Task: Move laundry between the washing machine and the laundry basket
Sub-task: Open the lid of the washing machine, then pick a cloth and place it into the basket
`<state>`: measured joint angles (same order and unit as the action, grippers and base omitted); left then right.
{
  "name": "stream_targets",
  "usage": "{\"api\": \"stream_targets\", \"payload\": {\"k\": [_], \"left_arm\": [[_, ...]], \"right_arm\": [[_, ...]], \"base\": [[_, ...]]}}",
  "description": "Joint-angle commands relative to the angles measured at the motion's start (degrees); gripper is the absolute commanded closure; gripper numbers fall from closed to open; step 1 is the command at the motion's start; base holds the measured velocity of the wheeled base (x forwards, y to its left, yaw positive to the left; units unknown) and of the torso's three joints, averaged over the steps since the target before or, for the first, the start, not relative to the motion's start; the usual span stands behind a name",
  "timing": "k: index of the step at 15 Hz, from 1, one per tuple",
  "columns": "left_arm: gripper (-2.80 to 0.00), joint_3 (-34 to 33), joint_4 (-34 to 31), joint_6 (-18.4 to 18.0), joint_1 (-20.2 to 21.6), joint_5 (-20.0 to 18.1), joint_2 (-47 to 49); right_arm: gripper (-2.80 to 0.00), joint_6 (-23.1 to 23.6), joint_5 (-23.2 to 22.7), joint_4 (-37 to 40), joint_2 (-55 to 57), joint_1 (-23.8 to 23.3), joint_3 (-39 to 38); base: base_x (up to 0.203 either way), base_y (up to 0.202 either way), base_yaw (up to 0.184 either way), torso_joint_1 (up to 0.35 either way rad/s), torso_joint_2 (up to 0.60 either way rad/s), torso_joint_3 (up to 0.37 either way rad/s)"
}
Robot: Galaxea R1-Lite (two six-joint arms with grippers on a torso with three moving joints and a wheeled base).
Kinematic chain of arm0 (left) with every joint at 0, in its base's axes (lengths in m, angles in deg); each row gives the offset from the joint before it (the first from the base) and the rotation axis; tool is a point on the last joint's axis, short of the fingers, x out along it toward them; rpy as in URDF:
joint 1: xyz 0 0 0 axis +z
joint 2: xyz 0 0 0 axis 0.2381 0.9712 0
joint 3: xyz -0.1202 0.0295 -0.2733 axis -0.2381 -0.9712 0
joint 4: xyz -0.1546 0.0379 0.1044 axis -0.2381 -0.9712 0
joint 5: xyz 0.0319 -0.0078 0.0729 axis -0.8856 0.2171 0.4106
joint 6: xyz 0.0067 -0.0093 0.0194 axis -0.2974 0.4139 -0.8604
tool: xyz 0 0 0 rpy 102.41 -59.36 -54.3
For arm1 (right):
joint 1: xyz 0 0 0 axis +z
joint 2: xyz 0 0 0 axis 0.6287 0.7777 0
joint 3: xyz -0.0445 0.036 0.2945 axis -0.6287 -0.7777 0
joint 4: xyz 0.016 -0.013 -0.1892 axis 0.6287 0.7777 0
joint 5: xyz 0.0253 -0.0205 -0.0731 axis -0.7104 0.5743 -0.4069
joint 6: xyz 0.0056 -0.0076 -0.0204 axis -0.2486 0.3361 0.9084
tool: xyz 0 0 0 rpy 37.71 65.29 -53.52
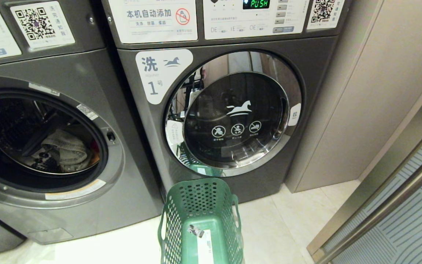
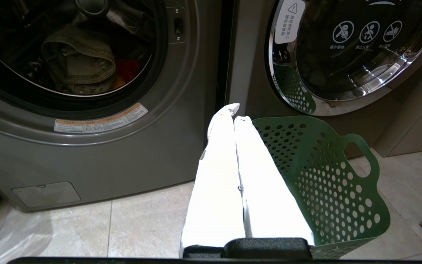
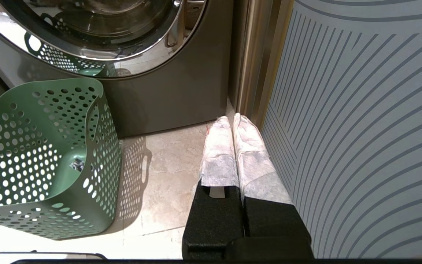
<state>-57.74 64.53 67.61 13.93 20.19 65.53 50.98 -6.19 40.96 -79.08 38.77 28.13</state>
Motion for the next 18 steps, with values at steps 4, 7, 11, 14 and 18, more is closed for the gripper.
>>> {"api": "stream_targets", "payload": {"k": [4, 7, 11, 14, 18], "left_arm": [[0.00, -2.3, 0.0, 0.0, 0.0, 0.0, 0.1], [0.00, -2.3, 0.0, 0.0, 0.0, 0.0, 0.1], [0.00, -2.3, -0.1, 0.1, 0.0, 0.0, 0.1], [0.00, -2.3, -0.1, 0.1, 0.0, 0.0, 0.1], [0.00, -2.3, -0.1, 0.2, 0.0, 0.0, 0.1]], "right_arm": [[0.00, 0.0, 0.0, 0.0, 0.1, 0.0, 0.0], [0.00, 0.0, 0.0, 0.0, 0.1, 0.0, 0.0], [0.00, 0.1, 0.0, 0.0, 0.1, 0.0, 0.0], [0.00, 0.1, 0.0, 0.0, 0.1, 0.0, 0.0], [0.00, 0.0, 0.0, 0.0, 0.1, 0.0, 0.0]], "base": [[0.000, 0.000, 0.000, 0.000, 0.00, 0.000], [0.000, 0.000, 0.000, 0.000, 0.00, 0.000], [0.000, 0.000, 0.000, 0.000, 0.00, 0.000], [0.000, 0.000, 0.000, 0.000, 0.00, 0.000], [0.000, 0.000, 0.000, 0.000, 0.00, 0.000]]}}
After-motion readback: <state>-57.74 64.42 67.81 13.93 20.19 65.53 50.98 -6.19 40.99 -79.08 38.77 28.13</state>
